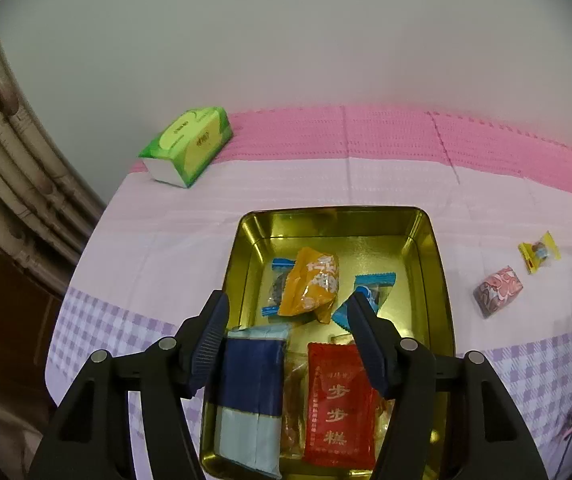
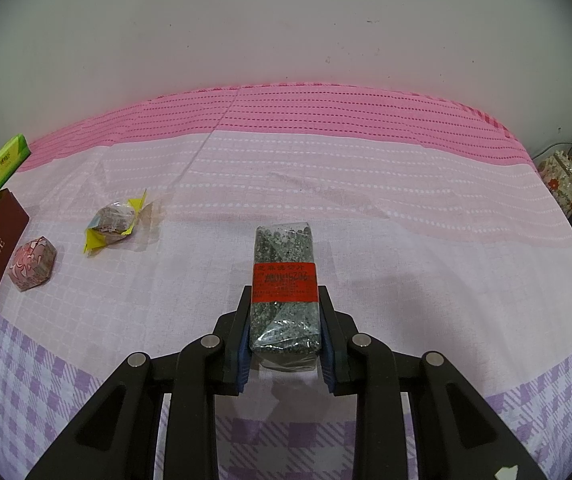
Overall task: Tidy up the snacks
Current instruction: 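Open the left gripper to drop the yellow packet into the tin, then carry the grey red-labelled packet over the gold tin with the right gripper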
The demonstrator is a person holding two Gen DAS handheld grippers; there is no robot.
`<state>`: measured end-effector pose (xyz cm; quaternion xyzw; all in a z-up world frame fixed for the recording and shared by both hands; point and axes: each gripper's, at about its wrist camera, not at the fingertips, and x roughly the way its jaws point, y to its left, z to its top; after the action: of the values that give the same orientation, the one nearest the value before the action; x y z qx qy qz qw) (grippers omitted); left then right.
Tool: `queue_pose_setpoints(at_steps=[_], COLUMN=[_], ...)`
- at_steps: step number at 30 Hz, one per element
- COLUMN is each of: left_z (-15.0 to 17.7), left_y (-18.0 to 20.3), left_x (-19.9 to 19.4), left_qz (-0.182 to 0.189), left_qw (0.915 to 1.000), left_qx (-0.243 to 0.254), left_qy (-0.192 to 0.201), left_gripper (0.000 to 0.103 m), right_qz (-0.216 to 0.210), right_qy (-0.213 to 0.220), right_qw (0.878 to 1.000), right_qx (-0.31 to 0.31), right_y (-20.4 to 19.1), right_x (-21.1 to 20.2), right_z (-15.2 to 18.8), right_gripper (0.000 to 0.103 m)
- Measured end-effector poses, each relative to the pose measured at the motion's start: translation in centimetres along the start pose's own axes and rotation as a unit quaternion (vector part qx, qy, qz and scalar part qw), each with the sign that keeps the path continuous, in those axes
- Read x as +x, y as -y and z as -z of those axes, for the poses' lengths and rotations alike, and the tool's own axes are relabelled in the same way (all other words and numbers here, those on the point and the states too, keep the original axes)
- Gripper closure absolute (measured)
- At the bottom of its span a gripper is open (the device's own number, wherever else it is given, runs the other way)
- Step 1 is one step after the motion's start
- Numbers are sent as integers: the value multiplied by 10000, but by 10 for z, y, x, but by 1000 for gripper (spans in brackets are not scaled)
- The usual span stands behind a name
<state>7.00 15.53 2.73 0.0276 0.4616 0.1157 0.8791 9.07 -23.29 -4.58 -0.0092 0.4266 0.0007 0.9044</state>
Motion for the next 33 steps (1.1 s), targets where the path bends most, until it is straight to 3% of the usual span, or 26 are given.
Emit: queue_pose_setpoints(at_steps=[3,15,24,26,27,33], left_z=[4,16,21,22,22,23], left_y=[-5,-20,-42,-47,-49,-61], left_x=[-4,-16,-9,-8,-7,-2], left_qz=[-23,-203,-200,-170,-175,-208], left_qw=[9999,9985,9987,9986,9985,9977], left_qx=[-58,-13,-261,-345,-364,-579], left_qy=[106,501,394,360,360,266], left_gripper=[41,36,35,35,35,34], right_qz=[-5,1,94,150,141,429], right_qy=[-30,-872,-1583,-1587,-1581,-1509], right_qw=[10000,9962,9873,9871,9872,9876], right_qx=[-18,-37,129,116,122,81], right_y=[-1,4,5,5,4,-6], right_x=[0,7,15,15,14,13], right_z=[0,-18,-32,-34,-34,-34], right_gripper=[77,72,63,68,78,79])
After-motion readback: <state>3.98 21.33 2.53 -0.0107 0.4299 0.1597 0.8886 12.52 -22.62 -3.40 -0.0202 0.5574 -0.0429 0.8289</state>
